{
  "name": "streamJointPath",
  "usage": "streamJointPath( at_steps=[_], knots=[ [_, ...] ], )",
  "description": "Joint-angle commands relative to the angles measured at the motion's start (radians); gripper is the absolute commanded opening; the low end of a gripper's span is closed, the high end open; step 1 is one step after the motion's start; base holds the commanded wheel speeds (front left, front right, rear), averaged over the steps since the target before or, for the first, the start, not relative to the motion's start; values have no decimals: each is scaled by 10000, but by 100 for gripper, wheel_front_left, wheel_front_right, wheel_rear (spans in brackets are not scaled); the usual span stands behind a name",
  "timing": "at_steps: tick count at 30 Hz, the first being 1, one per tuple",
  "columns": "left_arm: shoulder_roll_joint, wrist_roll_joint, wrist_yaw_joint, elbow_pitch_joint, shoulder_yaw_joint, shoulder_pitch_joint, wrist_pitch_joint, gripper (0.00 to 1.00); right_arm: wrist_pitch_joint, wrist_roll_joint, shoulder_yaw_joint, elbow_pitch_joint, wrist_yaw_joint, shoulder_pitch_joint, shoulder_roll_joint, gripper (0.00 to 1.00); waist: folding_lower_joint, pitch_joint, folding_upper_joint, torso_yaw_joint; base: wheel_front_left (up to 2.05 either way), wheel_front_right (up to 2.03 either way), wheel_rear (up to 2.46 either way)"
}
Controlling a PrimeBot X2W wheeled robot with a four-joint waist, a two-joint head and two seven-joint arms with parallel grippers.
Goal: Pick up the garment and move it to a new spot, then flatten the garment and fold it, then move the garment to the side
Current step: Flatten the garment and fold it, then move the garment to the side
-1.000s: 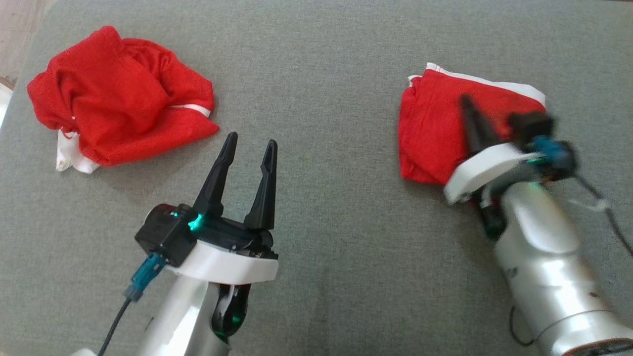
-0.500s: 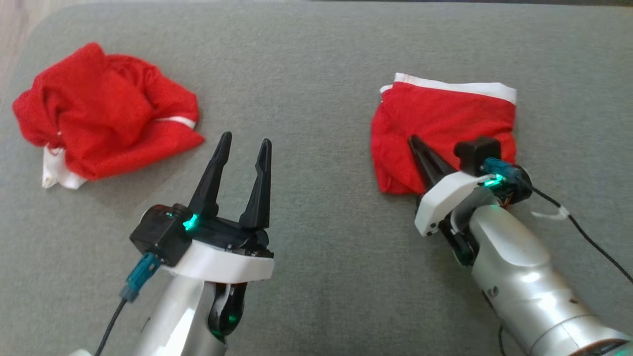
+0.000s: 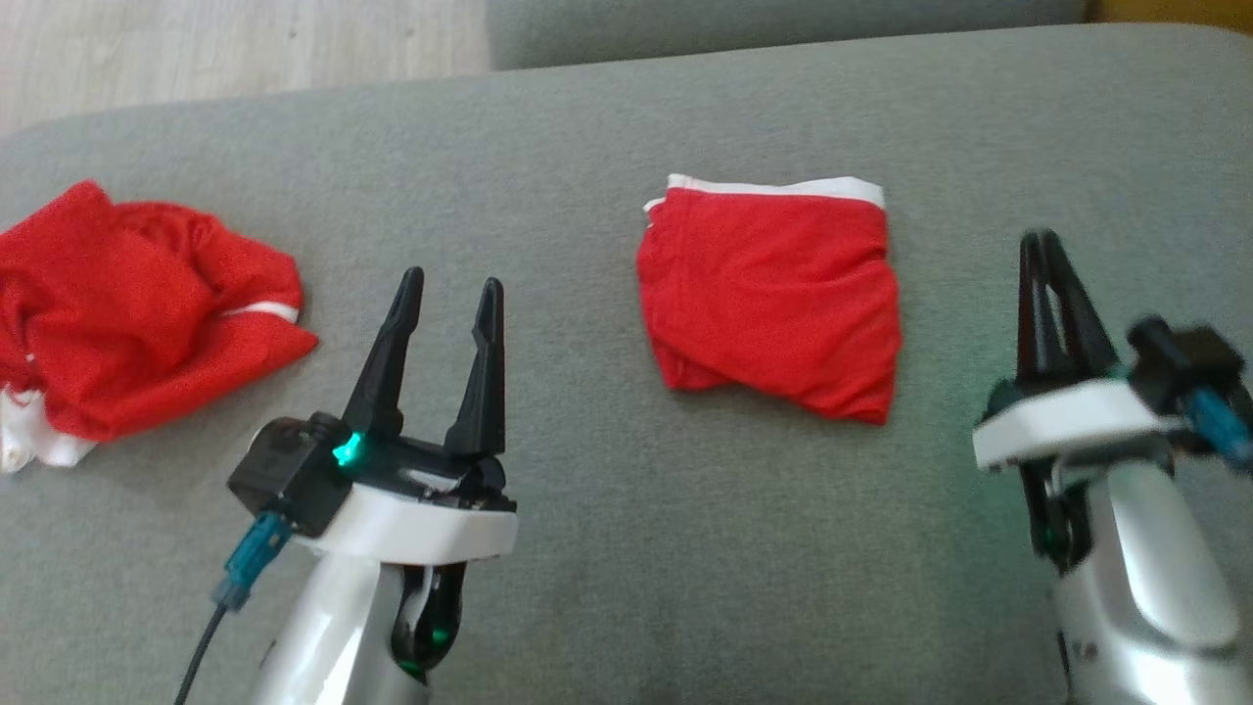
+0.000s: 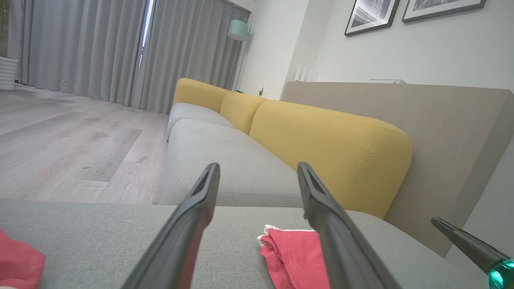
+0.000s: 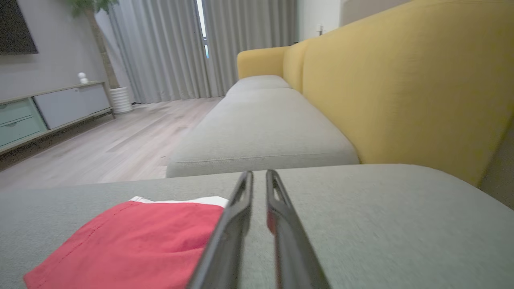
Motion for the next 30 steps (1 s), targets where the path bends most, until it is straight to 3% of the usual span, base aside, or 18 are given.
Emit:
streamJointPath(
  at_steps=[1, 5, 10, 30],
  knots=[
    [41, 81, 33, -329, 372, -43, -51, 100, -105, -241, -141, -816, 65, 228, 270, 100, 1, -190, -1, -223, 0, 0, 0],
    [41, 112, 27, -287, 398, 115, -51, 100, -105, -475, -582, -1660, 65, 1087, 414, 100, 1, -342, -1, -386, 0, 0, 0],
    [41, 150, 21, -229, 428, 344, -51, 100, -106, 23, -399, -2122, 65, 1821, 432, 100, 1, -481, -1, -504, 0, 0, 0],
    [41, 178, 15, -289, 255, 366, -51, 100, -106, -19, -343, -2157, 65, 1852, 435, 100, 1, -301, -1, -252, 0, 0, 0]
  ],
)
